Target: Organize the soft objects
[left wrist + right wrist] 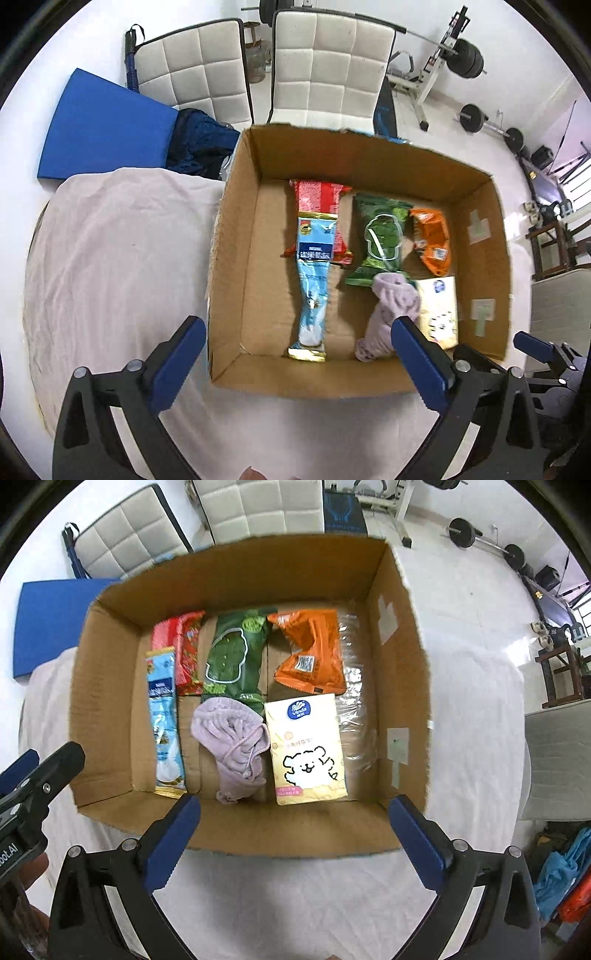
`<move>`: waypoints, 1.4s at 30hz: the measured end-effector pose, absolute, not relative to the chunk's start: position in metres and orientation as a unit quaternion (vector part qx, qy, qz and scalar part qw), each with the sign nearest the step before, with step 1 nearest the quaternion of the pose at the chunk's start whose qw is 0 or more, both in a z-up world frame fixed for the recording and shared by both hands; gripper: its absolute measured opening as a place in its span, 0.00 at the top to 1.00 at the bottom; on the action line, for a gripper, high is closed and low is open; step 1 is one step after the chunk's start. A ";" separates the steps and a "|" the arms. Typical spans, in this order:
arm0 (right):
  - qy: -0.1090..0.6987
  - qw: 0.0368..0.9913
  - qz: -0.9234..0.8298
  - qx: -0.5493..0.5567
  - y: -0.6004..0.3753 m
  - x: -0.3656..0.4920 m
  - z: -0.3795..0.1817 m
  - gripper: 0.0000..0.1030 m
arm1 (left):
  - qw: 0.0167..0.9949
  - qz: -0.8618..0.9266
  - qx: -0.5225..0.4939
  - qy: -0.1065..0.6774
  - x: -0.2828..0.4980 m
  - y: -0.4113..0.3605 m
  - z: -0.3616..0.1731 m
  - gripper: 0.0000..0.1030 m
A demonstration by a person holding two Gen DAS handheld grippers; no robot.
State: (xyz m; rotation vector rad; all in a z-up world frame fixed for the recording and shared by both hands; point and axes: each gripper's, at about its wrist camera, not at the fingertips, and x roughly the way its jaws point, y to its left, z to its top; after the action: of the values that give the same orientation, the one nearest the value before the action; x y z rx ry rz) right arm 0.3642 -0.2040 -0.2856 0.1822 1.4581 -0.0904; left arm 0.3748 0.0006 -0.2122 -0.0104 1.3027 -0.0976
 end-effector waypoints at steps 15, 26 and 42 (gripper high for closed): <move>0.548 0.830 -0.032 0.096 -0.213 0.223 -0.121 0.00 | 0.865 -0.067 0.003 0.497 0.234 -0.001 -0.050 0.00; 0.491 0.866 -0.019 0.098 -0.206 0.119 -0.031 0.00 | 0.875 -0.076 0.010 0.477 0.158 0.008 0.007 0.00; 0.450 0.888 -0.035 0.089 -0.211 0.077 0.022 0.00 | 0.898 -0.092 -0.014 0.429 0.131 0.012 0.040 0.00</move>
State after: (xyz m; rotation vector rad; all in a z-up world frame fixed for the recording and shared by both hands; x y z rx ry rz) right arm 0.0773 -0.2111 0.0218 0.1840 0.9346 -0.0735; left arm 0.1311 0.0117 0.0399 -0.0291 0.8893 -0.1912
